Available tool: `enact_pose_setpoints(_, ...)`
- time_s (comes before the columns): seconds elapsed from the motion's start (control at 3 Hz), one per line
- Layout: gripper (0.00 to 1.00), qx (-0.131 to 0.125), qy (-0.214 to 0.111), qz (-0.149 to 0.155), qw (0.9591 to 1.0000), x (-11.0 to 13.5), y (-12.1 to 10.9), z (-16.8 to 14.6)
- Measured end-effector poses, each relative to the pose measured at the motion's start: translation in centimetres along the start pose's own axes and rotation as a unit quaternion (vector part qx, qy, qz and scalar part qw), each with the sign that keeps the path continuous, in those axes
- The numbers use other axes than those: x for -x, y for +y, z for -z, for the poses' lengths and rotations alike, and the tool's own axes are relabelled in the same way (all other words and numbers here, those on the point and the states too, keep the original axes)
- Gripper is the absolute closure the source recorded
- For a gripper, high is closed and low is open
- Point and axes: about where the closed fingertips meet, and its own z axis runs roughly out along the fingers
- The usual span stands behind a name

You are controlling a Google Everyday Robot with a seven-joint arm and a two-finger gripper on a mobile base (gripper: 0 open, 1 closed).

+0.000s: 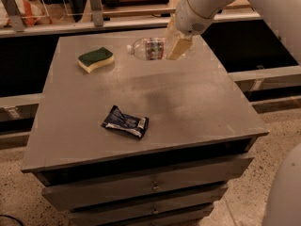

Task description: Move water bottle near sponge

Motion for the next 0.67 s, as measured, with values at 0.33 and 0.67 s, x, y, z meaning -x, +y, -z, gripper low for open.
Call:
enact_pose_setpoints(0.33, 1.0, -0.026, -0.001, 0.003, 0.9997, 1.3, -1.4, -2.0)
enact_pose_setpoints(0.67, 1.0, -0.046, 0.001, 0.002, 0.9989, 2.8, -2.7, -3.8)
